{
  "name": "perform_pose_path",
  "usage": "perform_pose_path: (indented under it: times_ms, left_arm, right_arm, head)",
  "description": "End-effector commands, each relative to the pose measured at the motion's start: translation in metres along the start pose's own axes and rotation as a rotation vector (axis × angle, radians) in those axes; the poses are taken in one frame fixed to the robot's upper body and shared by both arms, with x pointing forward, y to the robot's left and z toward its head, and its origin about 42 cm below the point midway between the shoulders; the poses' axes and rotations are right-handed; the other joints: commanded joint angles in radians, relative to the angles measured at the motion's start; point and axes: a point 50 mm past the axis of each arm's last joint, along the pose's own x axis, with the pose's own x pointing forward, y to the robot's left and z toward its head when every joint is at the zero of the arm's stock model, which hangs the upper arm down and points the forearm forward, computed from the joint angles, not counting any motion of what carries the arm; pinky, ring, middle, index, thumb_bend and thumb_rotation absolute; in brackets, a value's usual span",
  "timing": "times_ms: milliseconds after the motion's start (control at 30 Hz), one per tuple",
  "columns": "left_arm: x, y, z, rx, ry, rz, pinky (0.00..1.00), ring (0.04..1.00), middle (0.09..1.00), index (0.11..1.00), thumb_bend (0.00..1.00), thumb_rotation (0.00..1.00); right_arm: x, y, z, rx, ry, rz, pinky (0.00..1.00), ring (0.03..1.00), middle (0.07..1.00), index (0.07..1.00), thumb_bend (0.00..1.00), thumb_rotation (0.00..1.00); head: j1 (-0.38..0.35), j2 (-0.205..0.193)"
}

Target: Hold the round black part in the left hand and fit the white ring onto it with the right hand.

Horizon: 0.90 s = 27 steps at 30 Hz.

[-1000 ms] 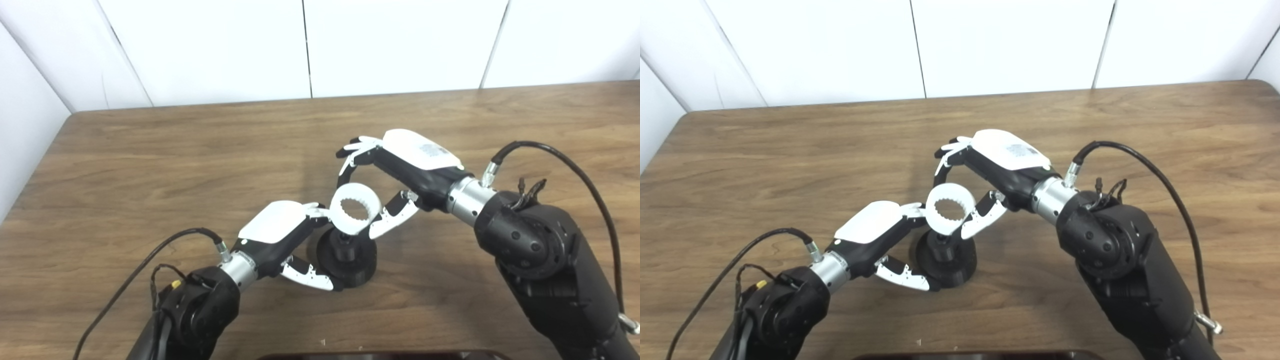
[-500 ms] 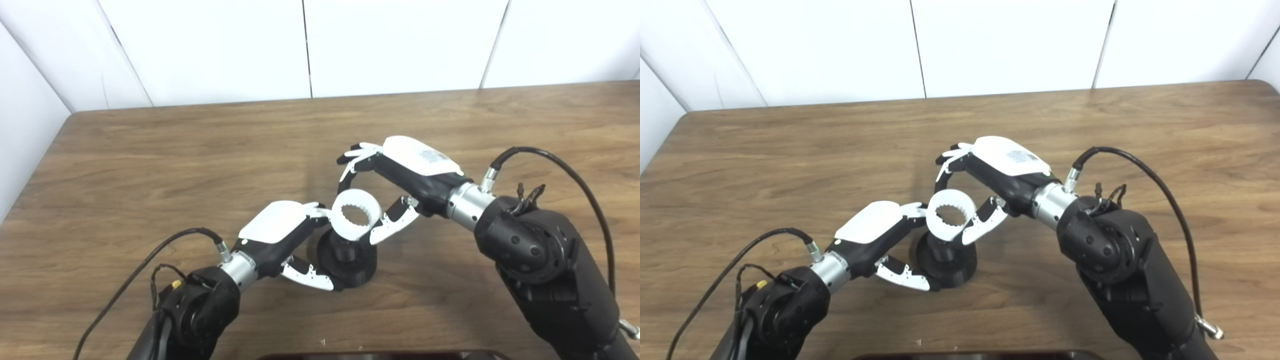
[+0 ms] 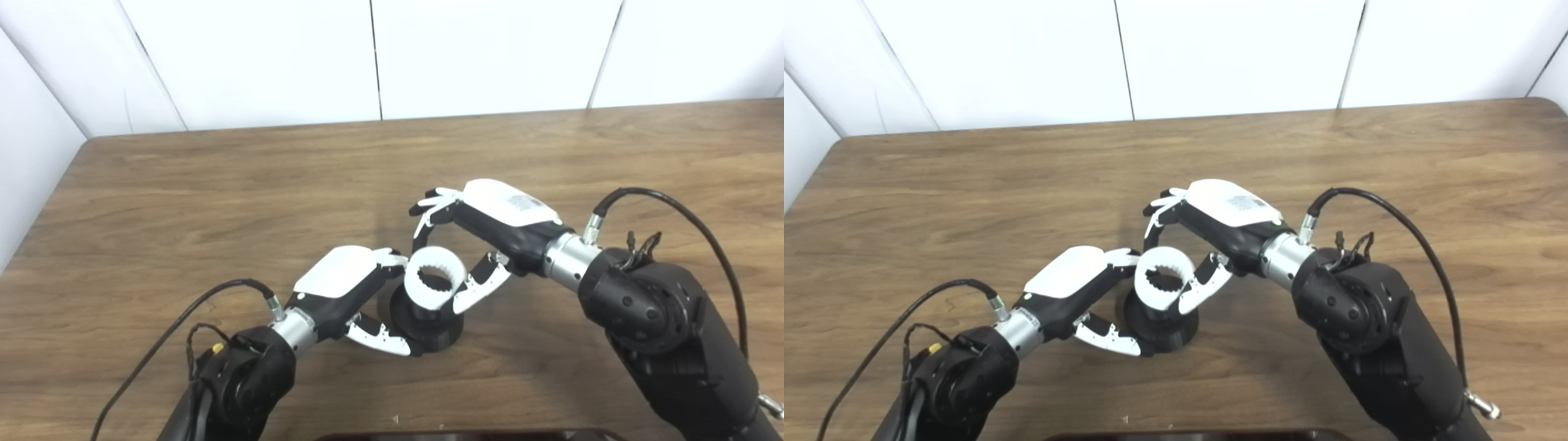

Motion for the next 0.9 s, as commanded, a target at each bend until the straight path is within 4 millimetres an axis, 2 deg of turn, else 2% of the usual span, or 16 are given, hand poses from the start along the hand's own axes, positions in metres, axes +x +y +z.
perform_pose_path:
  times_ms: [0,867]
  left_arm:
    - [0.004,0.012,0.005,0.022,-0.029,0.032,0.80,0.935,0.871,0.735,0.64,0.44]
    - [0.002,0.015,0.007,0.023,-0.040,0.031,0.80,0.934,0.871,0.743,0.65,0.46]
  right_arm:
    - [-0.002,-0.010,0.010,-0.039,-0.050,-0.040,0.84,0.954,0.872,0.493,0.52,0.16]
    - [0.005,0.001,0.020,-0.056,-0.081,0.010,0.86,0.961,0.875,0.495,0.52,0.17]
  head:
    - [0.001,0.001]
    - [-0.007,0.003]
